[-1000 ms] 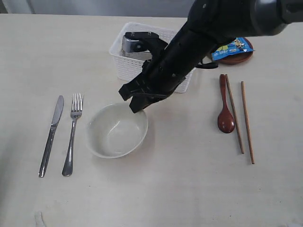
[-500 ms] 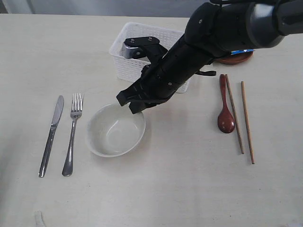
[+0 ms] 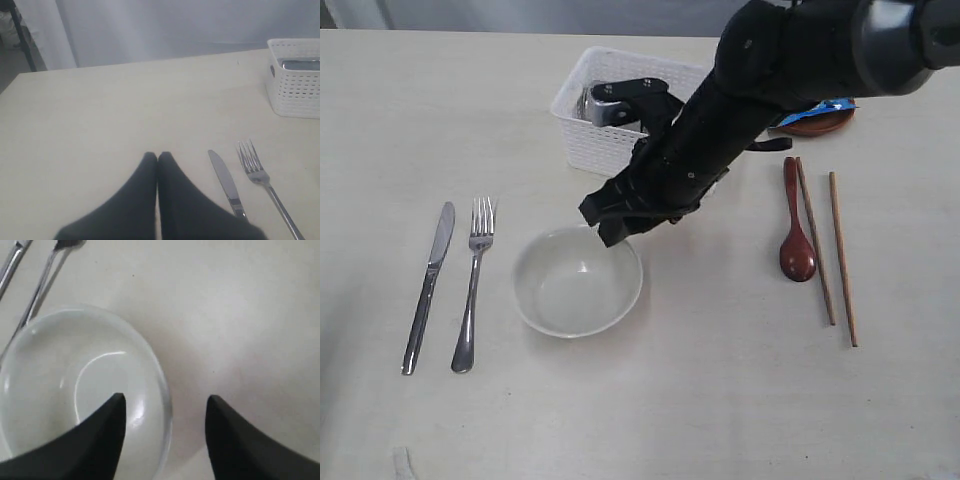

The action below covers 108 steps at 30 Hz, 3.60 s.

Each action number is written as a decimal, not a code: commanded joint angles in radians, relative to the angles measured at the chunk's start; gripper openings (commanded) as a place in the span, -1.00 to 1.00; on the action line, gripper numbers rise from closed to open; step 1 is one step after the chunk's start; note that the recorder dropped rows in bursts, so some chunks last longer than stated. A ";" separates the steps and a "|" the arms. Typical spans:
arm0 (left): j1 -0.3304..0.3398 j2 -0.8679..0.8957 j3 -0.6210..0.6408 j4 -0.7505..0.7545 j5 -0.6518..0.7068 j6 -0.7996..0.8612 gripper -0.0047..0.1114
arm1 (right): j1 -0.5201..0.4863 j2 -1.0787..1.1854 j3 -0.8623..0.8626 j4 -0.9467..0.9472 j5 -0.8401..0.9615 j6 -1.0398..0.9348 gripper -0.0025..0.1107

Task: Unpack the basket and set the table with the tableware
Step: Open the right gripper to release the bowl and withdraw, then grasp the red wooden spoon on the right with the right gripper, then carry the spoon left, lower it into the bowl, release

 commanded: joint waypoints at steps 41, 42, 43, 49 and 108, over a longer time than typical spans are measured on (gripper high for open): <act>-0.005 -0.002 0.002 -0.001 -0.001 -0.002 -0.92 | -0.383 0.128 0.003 -0.445 0.022 0.488 -0.56; -0.005 -0.002 0.002 -0.001 -0.001 -0.002 -0.92 | -0.375 0.128 0.003 -0.464 0.021 0.512 -0.56; -0.005 -0.002 0.002 -0.001 -0.001 -0.002 -0.92 | -0.365 0.128 0.003 -0.489 0.021 0.541 -0.56; -0.005 -0.002 0.002 -0.001 -0.001 -0.002 -0.92 | -0.339 0.130 0.003 -0.573 0.014 0.609 -0.64; -0.005 -0.002 0.002 0.003 -0.001 -0.002 -0.92 | 0.260 -0.176 0.003 -0.202 -0.244 0.002 -0.18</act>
